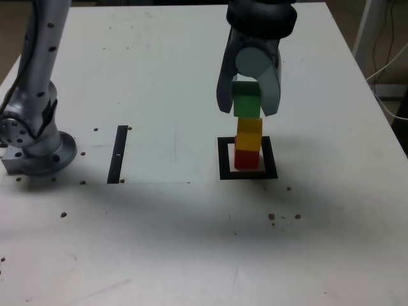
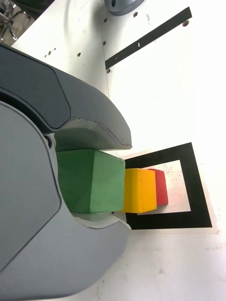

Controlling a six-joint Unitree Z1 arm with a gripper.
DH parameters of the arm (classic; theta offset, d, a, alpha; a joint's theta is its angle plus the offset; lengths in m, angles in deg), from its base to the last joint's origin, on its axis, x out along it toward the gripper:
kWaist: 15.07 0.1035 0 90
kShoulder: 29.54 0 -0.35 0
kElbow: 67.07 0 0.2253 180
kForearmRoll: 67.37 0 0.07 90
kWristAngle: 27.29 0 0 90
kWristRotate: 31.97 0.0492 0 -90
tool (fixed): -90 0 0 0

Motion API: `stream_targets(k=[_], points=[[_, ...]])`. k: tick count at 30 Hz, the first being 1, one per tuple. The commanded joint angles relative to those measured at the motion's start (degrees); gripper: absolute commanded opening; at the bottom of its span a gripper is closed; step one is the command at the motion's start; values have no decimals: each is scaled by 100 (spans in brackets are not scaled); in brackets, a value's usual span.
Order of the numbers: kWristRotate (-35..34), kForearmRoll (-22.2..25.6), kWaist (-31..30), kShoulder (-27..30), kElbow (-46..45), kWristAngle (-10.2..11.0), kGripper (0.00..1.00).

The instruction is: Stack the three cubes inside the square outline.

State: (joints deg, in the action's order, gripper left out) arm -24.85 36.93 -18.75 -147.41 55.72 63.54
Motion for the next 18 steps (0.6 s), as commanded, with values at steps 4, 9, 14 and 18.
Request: stream_targets(k=[4, 9, 14, 18], points=[[-9, 10, -10, -143, 28, -29, 24], [-9, -30, -10, -237, 22, -57, 24], [-9, -73, -10, -312, -1, -95, 24], [-9, -96, -10, -340, -25, -108, 24]])
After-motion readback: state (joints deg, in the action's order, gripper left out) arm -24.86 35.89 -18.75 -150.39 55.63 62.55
